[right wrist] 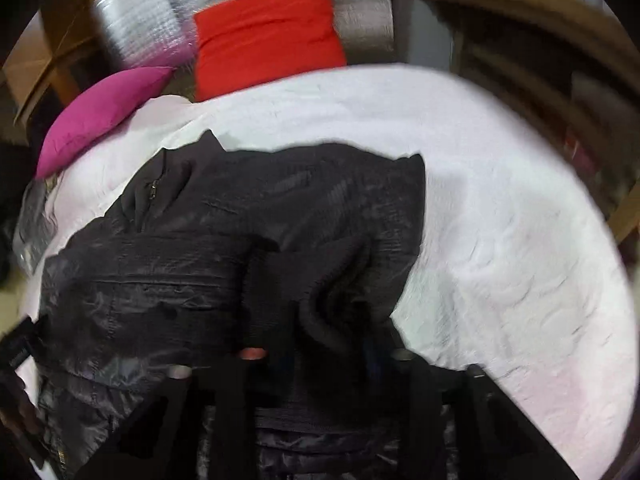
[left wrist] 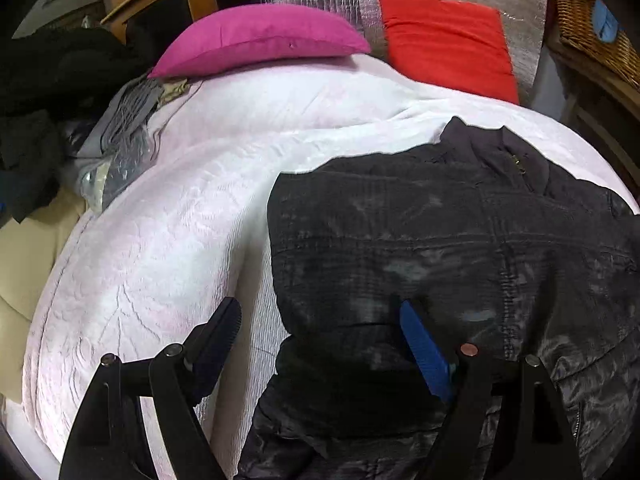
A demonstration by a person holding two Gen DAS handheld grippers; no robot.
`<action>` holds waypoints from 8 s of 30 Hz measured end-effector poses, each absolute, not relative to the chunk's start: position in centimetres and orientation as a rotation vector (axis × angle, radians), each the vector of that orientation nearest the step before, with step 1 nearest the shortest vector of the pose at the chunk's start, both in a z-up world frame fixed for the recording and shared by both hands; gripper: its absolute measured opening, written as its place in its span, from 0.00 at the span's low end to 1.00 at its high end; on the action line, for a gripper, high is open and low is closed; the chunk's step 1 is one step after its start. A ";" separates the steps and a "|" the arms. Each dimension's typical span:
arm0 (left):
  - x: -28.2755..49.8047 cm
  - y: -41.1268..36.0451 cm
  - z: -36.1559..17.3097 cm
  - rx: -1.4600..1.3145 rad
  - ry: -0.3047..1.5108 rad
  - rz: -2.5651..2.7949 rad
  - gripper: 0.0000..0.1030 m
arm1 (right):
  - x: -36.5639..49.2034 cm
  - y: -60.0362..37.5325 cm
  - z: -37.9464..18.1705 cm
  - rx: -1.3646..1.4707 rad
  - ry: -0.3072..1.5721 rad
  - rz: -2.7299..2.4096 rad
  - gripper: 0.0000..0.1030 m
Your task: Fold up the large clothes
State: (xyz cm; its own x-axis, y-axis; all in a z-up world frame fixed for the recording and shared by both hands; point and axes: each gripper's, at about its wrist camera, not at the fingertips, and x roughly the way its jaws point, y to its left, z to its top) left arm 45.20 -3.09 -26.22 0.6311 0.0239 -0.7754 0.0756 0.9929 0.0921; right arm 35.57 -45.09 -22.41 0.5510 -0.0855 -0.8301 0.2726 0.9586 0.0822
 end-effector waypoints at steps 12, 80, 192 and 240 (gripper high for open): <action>45.6 -4.7 -27.6 0.274 0.880 -0.004 0.80 | 34.8 -47.3 -23.3 0.277 0.992 -0.285 0.22; 43.9 -5.7 -26.7 0.202 0.796 -0.098 0.81 | 33.8 -32.2 -20.5 0.017 0.906 0.119 0.57; 15.2 2.9 -32.1 -0.098 1.132 -0.465 0.31 | 5.3 -38.6 -23.2 0.361 1.010 0.181 0.34; 59.5 -3.2 -20.8 -0.218 0.951 -0.401 0.11 | 47.6 -48.1 -16.8 0.507 0.726 -0.020 0.20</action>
State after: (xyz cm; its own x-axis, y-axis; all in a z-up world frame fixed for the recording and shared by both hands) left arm 59.51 -3.17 -20.82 0.5149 -0.4253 -0.7443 0.2362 0.9050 -0.3537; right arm 47.57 -48.10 -16.78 0.7530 0.1553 -0.6395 0.1897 0.8793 0.4369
